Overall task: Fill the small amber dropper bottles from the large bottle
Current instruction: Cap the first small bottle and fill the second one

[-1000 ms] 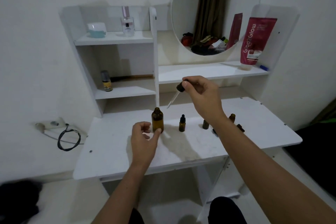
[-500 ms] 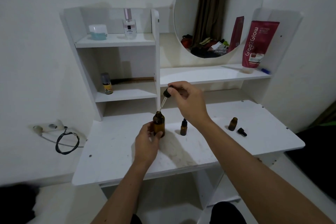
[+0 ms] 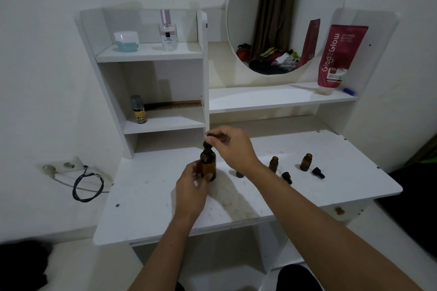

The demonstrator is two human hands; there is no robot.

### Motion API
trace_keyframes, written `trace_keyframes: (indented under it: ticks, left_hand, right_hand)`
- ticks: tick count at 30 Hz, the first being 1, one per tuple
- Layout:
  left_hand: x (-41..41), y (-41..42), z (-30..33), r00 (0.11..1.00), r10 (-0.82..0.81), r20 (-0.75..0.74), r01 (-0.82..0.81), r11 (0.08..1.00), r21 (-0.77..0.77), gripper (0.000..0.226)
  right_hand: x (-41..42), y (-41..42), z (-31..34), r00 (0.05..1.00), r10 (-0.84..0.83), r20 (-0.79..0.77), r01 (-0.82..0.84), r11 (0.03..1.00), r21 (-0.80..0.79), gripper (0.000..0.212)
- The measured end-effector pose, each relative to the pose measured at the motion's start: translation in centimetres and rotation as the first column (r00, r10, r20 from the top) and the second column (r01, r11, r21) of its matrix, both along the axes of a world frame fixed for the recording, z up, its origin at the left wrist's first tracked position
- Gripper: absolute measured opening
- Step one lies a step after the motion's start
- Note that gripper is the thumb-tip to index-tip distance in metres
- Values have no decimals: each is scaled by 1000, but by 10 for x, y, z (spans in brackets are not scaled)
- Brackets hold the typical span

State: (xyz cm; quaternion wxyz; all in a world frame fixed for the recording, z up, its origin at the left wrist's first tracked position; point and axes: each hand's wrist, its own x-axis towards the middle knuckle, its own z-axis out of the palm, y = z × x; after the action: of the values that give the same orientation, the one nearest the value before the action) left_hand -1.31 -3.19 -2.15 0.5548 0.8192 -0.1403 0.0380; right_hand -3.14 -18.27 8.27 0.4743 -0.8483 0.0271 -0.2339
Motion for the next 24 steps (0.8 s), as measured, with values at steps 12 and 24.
trace_keyframes:
  ticks: [12, 24]
  left_hand:
    - [0, -2, -2, 1000, 21, 5, -21, 999, 25, 41]
    - [-9, -2, 7, 1000, 20, -2, -20, 999, 43, 49]
  right_hand:
    - [2, 1, -15, 996, -78, 42, 81, 992, -96, 6]
    - [-14, -3, 21, 975, -87, 204, 78, 996, 52, 17]
